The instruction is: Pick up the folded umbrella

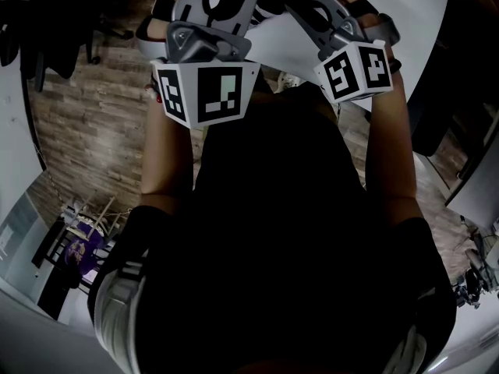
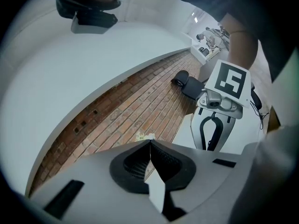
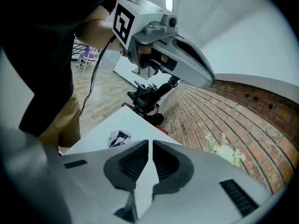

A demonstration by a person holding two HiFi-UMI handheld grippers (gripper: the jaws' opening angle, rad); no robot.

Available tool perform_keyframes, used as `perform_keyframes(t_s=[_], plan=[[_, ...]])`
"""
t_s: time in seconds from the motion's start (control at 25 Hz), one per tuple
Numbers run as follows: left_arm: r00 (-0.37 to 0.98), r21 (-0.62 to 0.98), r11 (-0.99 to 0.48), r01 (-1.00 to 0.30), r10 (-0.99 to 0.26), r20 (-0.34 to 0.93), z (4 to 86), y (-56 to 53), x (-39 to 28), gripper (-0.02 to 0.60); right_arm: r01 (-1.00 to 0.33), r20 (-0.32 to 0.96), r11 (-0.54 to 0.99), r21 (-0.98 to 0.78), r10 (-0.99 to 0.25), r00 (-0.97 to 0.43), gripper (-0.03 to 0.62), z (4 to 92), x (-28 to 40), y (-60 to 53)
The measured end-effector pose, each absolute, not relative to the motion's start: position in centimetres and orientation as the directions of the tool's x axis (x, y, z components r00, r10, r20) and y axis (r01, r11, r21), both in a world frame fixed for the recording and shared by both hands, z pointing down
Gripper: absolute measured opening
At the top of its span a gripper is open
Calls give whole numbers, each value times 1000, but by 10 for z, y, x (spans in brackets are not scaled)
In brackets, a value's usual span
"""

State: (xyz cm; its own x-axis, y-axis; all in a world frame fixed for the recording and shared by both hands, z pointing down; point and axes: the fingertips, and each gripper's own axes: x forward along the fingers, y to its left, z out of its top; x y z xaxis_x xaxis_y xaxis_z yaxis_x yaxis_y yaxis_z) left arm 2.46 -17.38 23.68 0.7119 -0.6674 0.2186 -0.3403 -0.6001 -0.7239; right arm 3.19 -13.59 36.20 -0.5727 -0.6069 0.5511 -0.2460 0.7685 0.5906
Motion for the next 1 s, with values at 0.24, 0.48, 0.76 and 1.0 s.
perform_keyframes(t_s=[0.24, 0.48, 0.76, 1.0], plan=[[704, -719, -606, -340, -671, 233, 248, -178, 18, 14, -235, 587, 793, 562, -582, -563, 78, 379, 29, -136], [698, -712, -610, -349, -676, 236, 254, -186, 9, 14, -218, 626, 826, 520, -543, -560, 142, 396, 21, -137], [692, -695, -626, -353, -675, 255, 264, -194, 4, 14, -173, 671, 861, 479, -485, -560, 179, 412, 15, -141], [701, -694, -631, -347, -666, 255, 268, -197, 12, 14, -128, 714, 893, 430, -424, -557, 219, 431, 15, -139]])
